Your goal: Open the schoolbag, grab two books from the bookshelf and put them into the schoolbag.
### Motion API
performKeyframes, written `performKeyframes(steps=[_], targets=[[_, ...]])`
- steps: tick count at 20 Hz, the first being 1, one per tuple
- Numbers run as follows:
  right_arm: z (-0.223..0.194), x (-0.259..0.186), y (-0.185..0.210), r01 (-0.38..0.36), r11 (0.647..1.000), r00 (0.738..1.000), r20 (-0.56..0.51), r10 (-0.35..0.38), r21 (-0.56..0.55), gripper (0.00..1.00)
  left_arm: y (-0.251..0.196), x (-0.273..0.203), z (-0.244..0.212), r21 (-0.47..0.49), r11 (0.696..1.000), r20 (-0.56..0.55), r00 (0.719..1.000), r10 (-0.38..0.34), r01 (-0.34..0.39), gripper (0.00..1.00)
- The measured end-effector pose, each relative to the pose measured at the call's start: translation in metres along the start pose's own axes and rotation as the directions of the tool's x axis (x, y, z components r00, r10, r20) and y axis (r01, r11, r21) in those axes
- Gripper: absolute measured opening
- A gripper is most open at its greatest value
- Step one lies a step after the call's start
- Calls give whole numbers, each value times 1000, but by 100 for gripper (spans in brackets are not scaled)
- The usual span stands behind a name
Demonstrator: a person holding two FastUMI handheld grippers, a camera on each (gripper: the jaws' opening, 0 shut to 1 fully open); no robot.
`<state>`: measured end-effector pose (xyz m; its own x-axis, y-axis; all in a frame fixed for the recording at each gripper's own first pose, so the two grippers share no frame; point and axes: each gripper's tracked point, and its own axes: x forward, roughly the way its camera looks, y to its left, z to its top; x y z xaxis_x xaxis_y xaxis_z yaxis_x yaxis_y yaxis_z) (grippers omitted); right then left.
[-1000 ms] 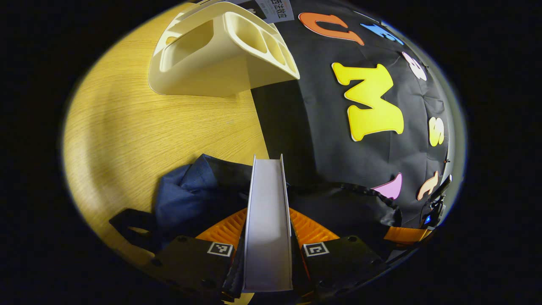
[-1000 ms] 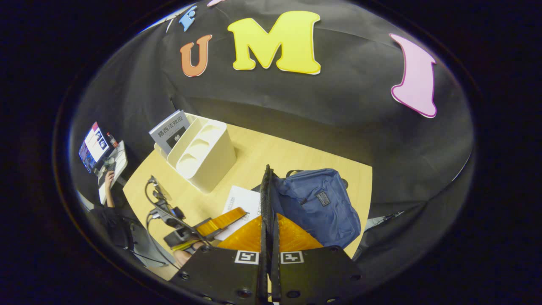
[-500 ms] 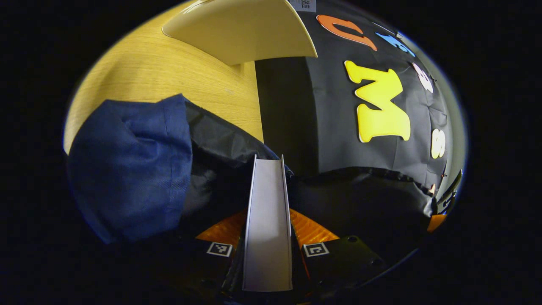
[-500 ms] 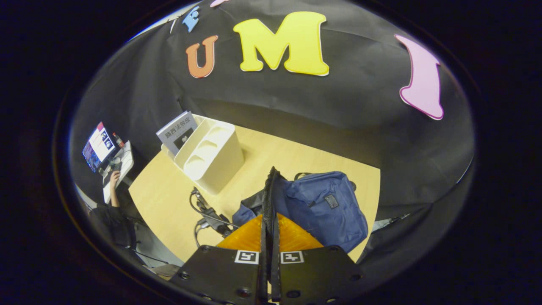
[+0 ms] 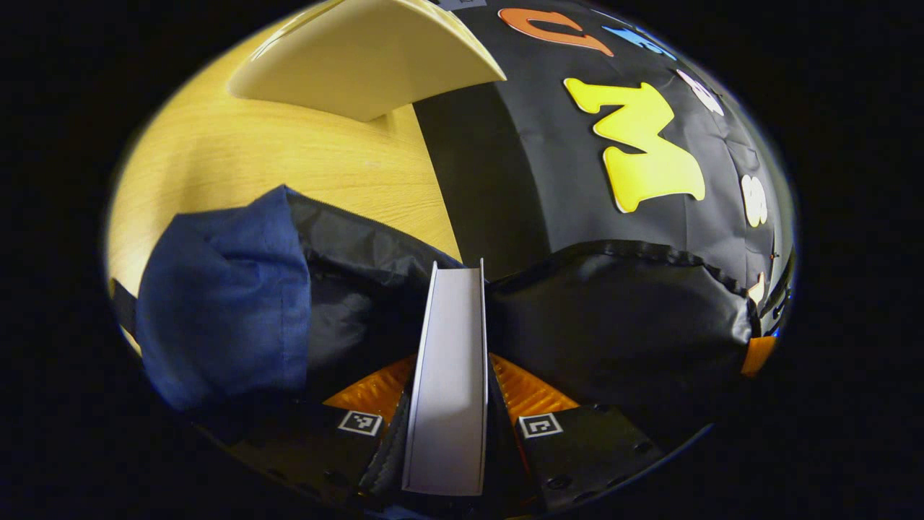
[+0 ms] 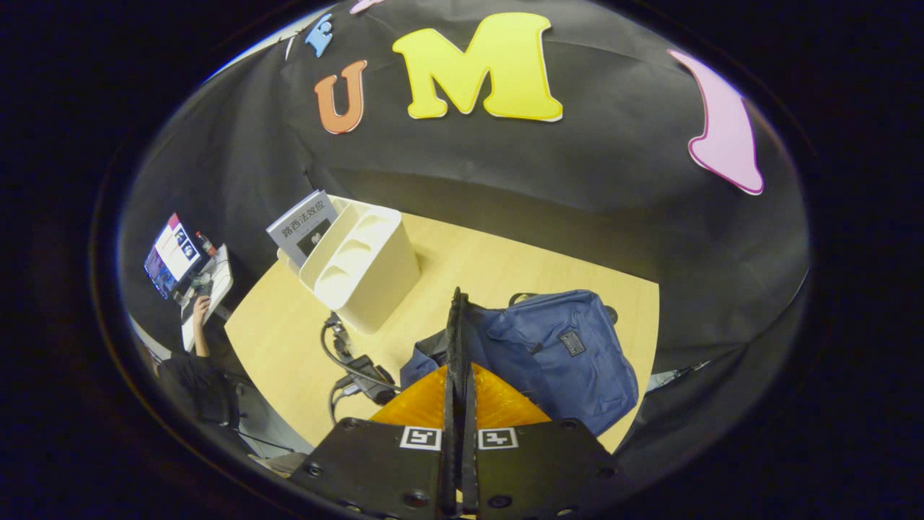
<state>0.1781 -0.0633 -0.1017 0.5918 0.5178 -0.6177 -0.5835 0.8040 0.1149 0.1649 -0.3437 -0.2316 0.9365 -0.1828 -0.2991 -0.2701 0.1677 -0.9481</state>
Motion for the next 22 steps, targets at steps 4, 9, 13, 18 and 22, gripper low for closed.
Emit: performKeyframes(steps=[4,9,13,18,22], targets=[[-10,8,-1,6,1000,1000,-16,-6,18,1,14,-20,18,31,999,-60,997,43,-41,62],[-19,13,0,26,999,1000,-8,-26,43,4,12,-79,48,178,982,-102,992,78,-59,78],[-29,15,6,53,995,999,-12,-52,87,4,0,-122,84,333,942,-111,990,81,-40,80],[-32,17,17,122,981,992,-27,-119,150,4,19,-174,130,491,867,-112,981,156,-82,80],[-40,20,28,170,969,985,-47,-164,180,4,25,-218,178,600,791,-94,972,217,-119,81]])
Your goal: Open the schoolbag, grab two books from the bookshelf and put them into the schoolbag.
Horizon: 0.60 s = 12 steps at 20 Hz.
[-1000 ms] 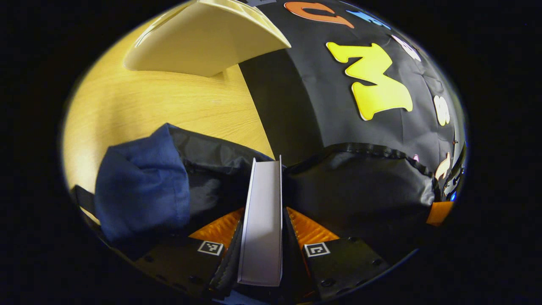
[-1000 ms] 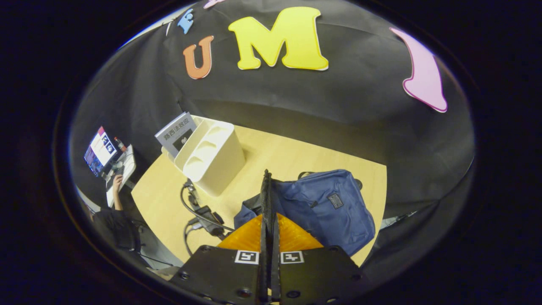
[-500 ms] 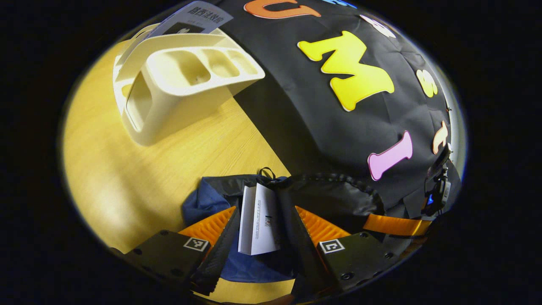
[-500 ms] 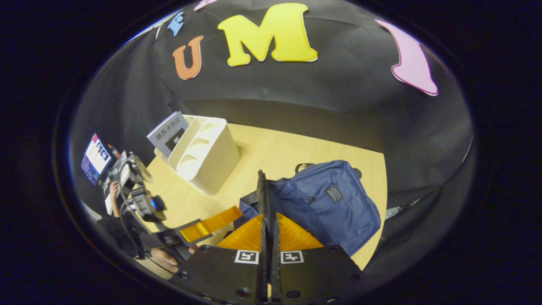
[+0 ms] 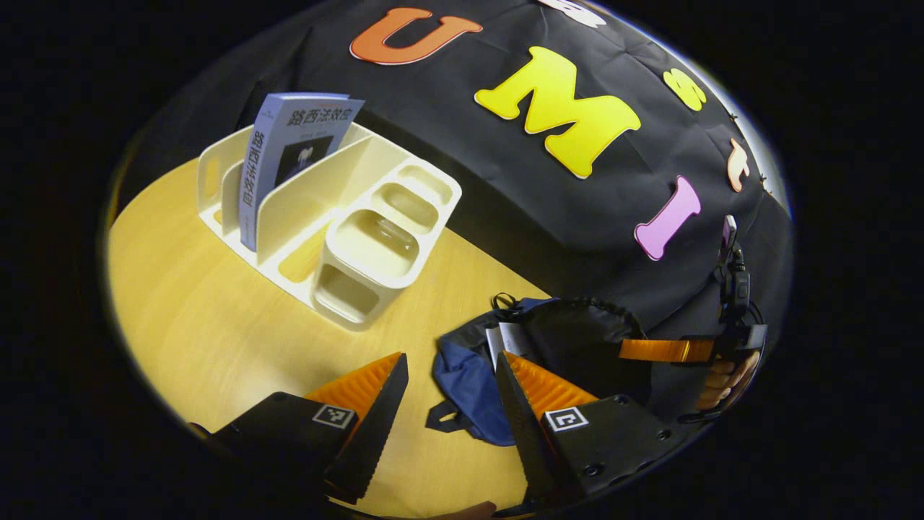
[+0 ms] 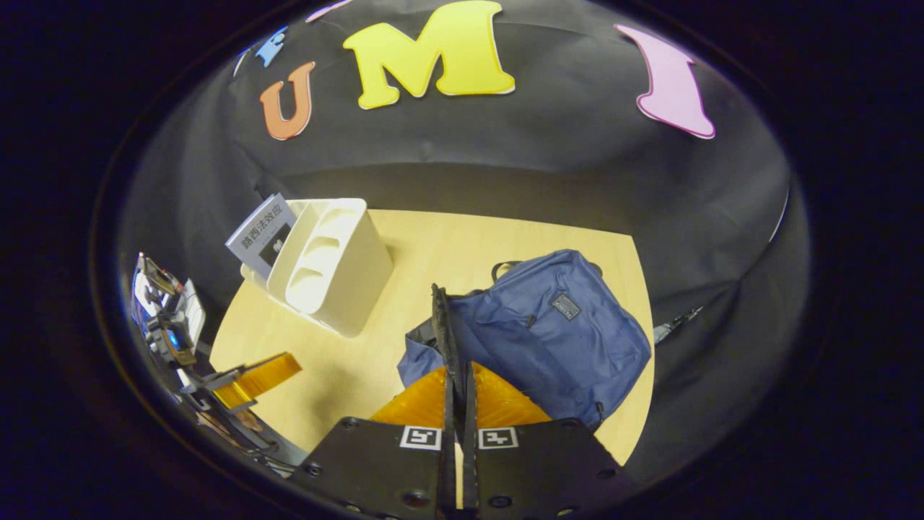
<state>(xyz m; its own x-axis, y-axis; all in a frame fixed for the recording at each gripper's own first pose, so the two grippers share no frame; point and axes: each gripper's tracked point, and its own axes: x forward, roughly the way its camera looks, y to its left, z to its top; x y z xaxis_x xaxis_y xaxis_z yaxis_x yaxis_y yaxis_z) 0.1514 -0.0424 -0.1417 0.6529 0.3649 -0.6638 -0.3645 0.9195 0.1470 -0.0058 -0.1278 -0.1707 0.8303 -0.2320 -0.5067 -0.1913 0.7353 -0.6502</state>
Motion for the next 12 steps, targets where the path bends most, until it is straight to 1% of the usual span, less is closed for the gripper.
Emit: performKeyframes(steps=[2,4,6,8,10,11,12], targets=[[-5,-1,2,30,1000,1000,2,-30,8,4,16,-19,22,63,998,13,1000,24,-25,81],[-8,-3,4,51,998,999,7,-51,32,4,37,-33,48,148,987,30,998,60,-64,81],[-10,-4,5,70,996,997,10,-71,51,4,57,-42,85,237,963,92,990,106,-125,80],[-12,-8,3,89,994,996,14,-90,67,4,74,-46,114,297,937,124,981,151,-182,80],[-11,-11,0,99,991,995,24,-101,90,4,85,-43,134,345,914,107,976,188,-214,80],[-11,-12,-2,101,990,994,30,-104,104,1,90,-39,145,368,901,103,973,205,-229,80],[-12,-13,-3,102,988,994,37,-107,116,4,92,-36,157,391,891,91,973,213,-232,80]])
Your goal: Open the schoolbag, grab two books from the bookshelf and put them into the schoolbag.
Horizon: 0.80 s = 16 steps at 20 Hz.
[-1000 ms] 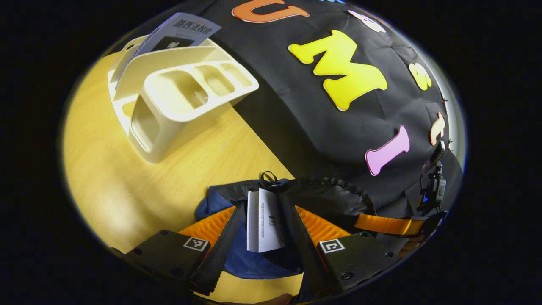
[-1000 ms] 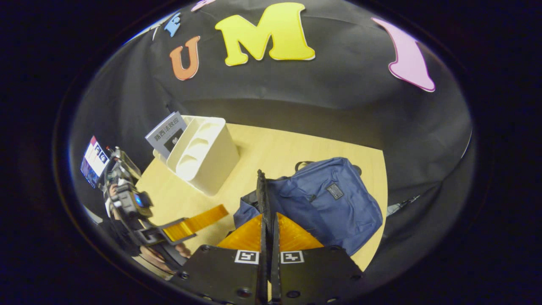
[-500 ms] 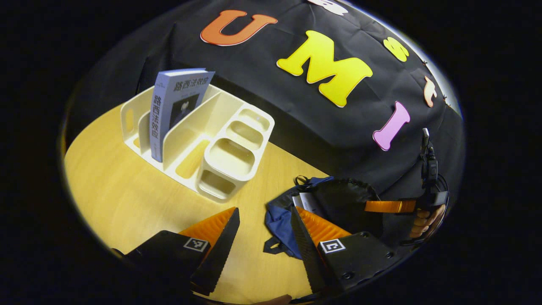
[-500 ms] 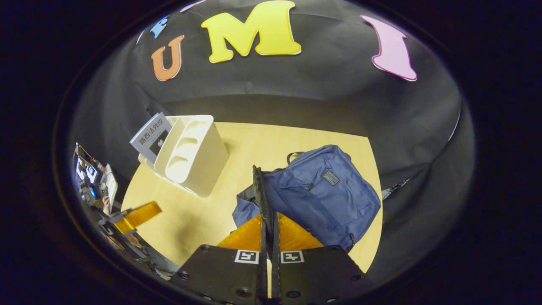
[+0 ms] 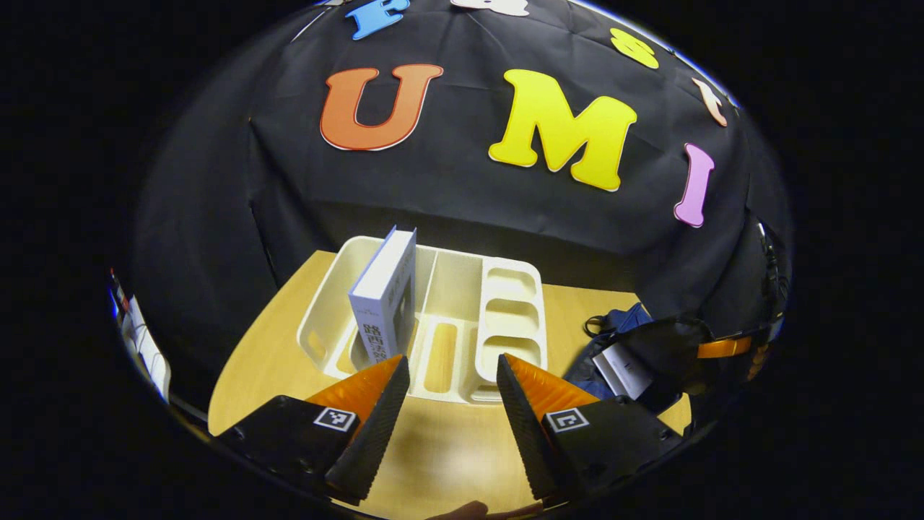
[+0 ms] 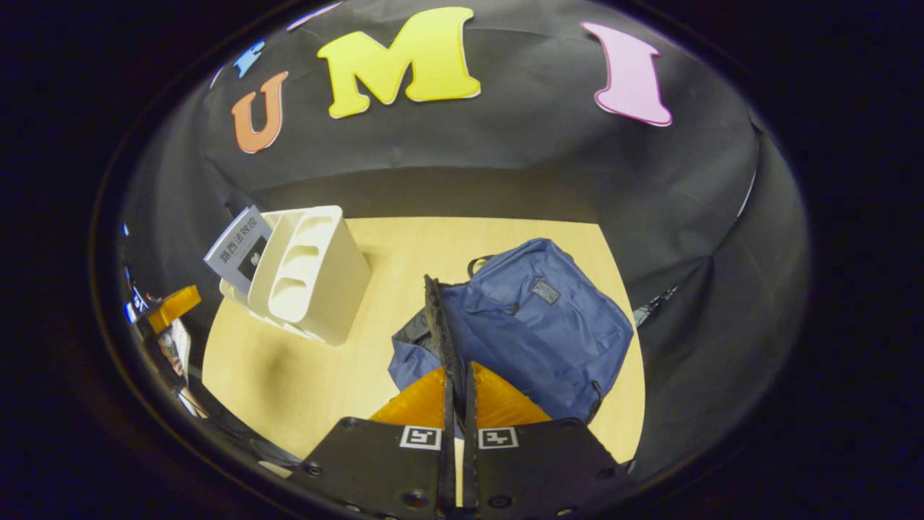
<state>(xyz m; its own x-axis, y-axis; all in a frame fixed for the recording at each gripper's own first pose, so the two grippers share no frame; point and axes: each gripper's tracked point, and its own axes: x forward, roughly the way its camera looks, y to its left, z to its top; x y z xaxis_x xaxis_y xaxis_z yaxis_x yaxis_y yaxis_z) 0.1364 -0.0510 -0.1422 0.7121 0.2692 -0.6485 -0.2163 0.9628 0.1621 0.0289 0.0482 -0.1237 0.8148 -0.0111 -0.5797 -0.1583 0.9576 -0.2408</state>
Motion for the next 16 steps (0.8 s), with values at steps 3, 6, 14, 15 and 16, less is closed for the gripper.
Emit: performKeyframes(steps=[3,6,14,15,16], targets=[[-4,-1,-2,17,1000,1000,2,-17,17,4,29,11,29,69,995,-31,997,68,-66,81],[-6,-2,1,33,999,999,14,-34,19,4,46,30,58,97,991,-88,991,97,-88,81],[-15,-7,4,49,999,999,-7,-49,14,4,68,88,73,208,978,-360,929,87,-11,79],[-16,-8,3,51,999,999,-10,-51,15,4,71,93,76,209,978,-373,924,84,-4,78],[-17,-8,3,54,998,998,-14,-54,16,4,72,98,77,206,978,-386,919,85,-4,78]])
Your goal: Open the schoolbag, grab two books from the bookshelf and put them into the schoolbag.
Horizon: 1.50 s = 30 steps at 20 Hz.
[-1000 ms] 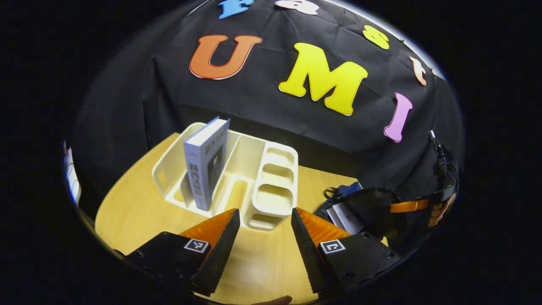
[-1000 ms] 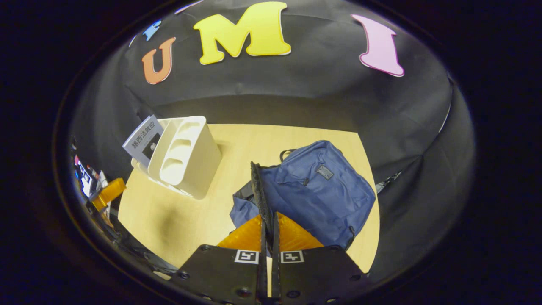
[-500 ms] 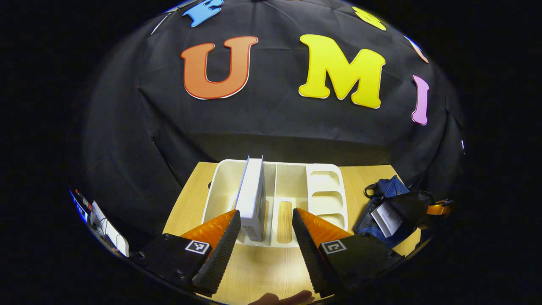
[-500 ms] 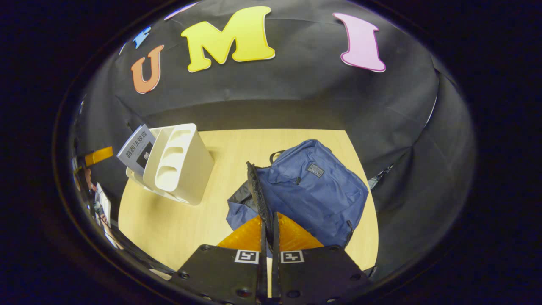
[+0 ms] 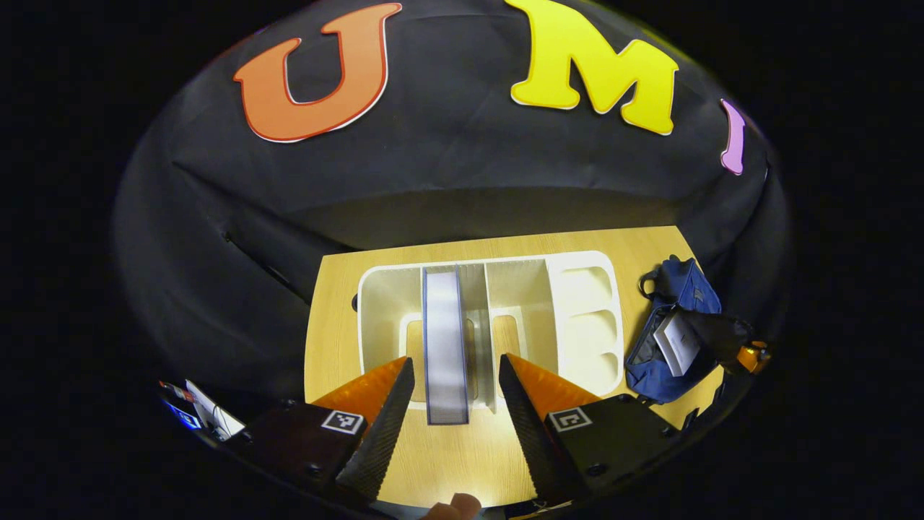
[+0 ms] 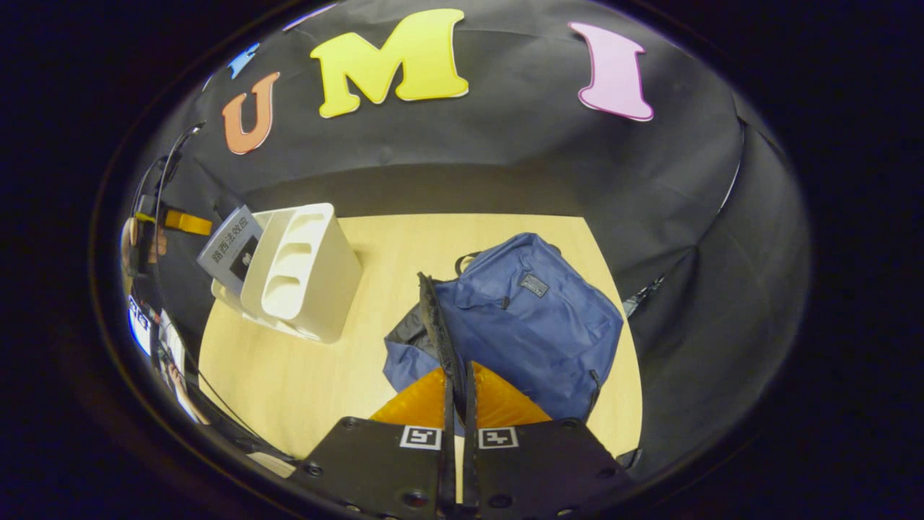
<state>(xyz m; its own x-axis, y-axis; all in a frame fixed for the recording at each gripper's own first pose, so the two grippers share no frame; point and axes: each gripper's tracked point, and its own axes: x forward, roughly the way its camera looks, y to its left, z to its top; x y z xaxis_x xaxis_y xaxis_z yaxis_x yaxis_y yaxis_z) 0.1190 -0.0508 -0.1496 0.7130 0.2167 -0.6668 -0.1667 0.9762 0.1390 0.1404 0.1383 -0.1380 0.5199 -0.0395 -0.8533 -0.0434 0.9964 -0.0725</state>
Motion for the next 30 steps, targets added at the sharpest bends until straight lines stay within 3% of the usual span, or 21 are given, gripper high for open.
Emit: performKeyframes(steps=[7,8,11,12,13,14,18,20,22,23,25,28,30], targets=[[-4,-1,2,21,1000,1000,-7,-21,19,1,9,41,-9,-9,1000,-186,982,-20,18,78],[-3,-1,2,23,1000,1000,-4,-23,19,4,8,46,-7,3,1000,-196,980,-14,15,78],[-8,0,5,28,999,999,-22,-28,20,4,8,57,-4,20,1000,-221,975,-15,20,69],[-8,0,6,31,999,999,-25,-30,12,4,11,64,-8,13,1000,-253,967,-10,13,70],[-8,0,6,34,999,999,-24,-34,3,1,15,68,-8,11,1000,-273,962,1,2,62],[-6,1,6,36,999,999,-24,-36,3,4,16,72,-9,12,1000,-286,958,10,-6,59],[-7,3,7,32,999,999,-38,-33,-4,4,21,82,-14,36,999,-348,936,47,-36,60],[-8,4,9,28,1000,999,-42,-28,-5,1,17,83,-12,37,999,-358,933,25,-12,59],[-9,7,10,19,1000,999,-48,-20,-9,4,6,84,-13,16,999,-361,932,-21,28,58],[-9,7,9,15,1000,999,-48,-15,-12,4,2,81,-12,10,999,-358,933,-33,39,49],[-7,9,9,5,1000,999,-48,-5,-13,4,-3,75,-15,-10,999,-366,930,-41,41,48],[-4,11,6,-15,1000,999,-42,14,-10,1,-7,59,-7,3,997,-305,950,-75,80,43],[-3,11,5,-34,999,999,-38,33,-9,4,-4,38,-8,2,997,-284,956,-76,80,42]])
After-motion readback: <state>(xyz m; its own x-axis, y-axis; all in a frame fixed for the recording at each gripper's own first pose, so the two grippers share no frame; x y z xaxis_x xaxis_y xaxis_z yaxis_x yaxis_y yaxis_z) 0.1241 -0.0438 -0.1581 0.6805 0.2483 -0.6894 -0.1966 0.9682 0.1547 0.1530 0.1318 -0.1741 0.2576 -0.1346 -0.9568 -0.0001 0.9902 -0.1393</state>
